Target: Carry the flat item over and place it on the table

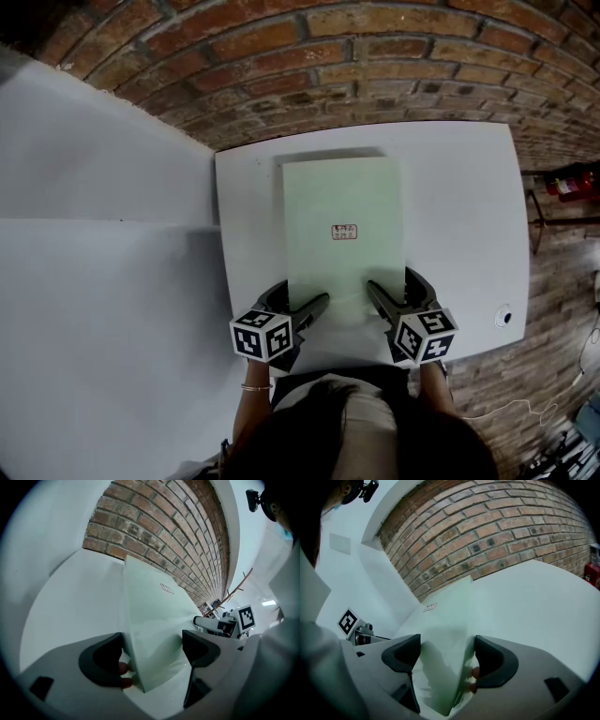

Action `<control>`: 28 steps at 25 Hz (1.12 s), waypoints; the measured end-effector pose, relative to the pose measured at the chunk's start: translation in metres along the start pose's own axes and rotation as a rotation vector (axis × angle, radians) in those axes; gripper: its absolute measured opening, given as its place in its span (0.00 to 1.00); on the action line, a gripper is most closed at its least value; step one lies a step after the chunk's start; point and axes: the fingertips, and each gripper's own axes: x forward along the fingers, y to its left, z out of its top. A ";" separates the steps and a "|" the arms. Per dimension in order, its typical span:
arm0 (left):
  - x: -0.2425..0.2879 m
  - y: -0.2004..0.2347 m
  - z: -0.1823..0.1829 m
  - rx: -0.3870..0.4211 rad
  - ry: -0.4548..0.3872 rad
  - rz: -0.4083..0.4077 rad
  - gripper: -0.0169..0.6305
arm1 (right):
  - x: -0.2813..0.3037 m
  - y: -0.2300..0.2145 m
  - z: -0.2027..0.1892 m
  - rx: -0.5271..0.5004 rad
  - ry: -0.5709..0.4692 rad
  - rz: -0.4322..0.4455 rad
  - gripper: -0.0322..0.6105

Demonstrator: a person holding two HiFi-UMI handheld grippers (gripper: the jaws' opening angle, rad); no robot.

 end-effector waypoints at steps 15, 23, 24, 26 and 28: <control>0.002 -0.001 0.000 0.008 0.009 0.012 0.67 | 0.001 -0.003 -0.003 0.013 -0.020 0.002 0.64; 0.001 -0.001 0.000 0.010 0.013 0.022 0.67 | 0.000 -0.003 -0.002 0.003 -0.018 -0.010 0.64; 0.001 -0.001 0.000 0.010 0.013 0.025 0.67 | 0.000 -0.003 -0.002 0.002 -0.017 -0.011 0.64; 0.001 -0.002 0.001 0.012 0.011 0.028 0.67 | -0.001 -0.003 -0.002 0.000 -0.015 -0.014 0.64; 0.000 -0.002 0.001 0.017 0.008 0.032 0.67 | -0.002 -0.003 -0.003 -0.004 -0.014 -0.016 0.64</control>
